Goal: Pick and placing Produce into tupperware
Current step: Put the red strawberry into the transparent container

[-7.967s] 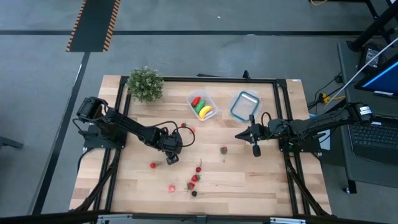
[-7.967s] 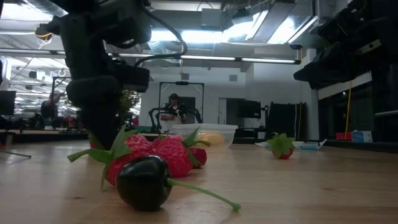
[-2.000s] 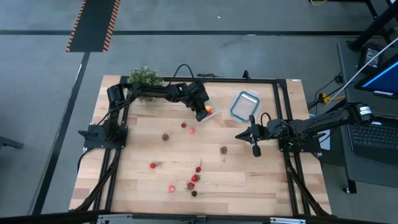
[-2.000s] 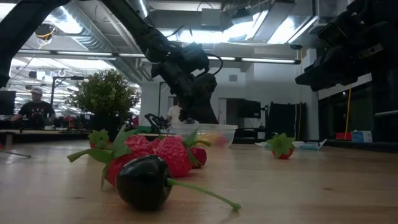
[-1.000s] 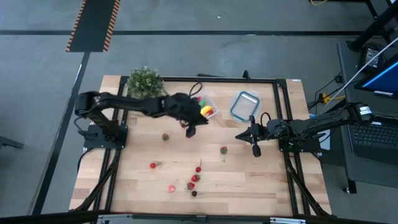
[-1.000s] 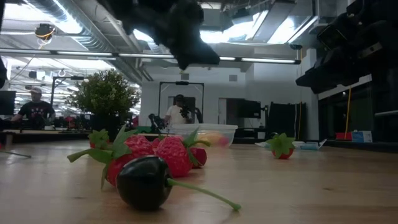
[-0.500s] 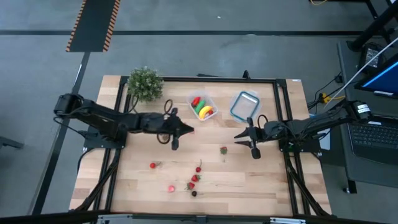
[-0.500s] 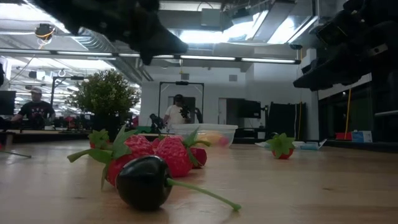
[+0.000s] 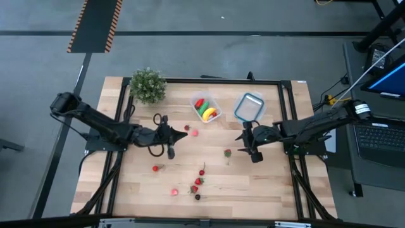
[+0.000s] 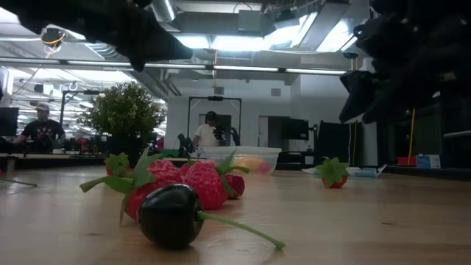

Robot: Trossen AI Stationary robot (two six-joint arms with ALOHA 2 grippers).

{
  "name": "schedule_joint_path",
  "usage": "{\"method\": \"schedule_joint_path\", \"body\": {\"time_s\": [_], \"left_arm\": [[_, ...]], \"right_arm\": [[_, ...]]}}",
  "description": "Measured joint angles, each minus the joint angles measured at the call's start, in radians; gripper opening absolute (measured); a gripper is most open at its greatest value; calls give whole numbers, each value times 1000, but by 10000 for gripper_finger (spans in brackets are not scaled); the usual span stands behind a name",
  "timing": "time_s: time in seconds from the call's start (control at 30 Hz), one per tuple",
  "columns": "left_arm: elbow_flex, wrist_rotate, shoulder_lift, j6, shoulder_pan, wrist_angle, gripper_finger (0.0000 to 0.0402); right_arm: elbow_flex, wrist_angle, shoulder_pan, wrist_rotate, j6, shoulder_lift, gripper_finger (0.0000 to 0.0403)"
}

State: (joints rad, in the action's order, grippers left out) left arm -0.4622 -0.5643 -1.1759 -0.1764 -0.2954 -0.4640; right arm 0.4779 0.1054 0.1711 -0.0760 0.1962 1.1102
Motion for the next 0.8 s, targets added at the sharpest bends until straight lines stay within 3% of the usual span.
{"method": "schedule_joint_path", "body": {"time_s": [0.5, 0.8], "left_arm": [[3, -28, 1, 55, -95, 17, 25], [3, -25, 1, 56, -113, 29, 3]], "right_arm": [[224, 211, 24, 1, 125, 295, 228], [275, 229, 47, 1, 124, 398, 228]]}}
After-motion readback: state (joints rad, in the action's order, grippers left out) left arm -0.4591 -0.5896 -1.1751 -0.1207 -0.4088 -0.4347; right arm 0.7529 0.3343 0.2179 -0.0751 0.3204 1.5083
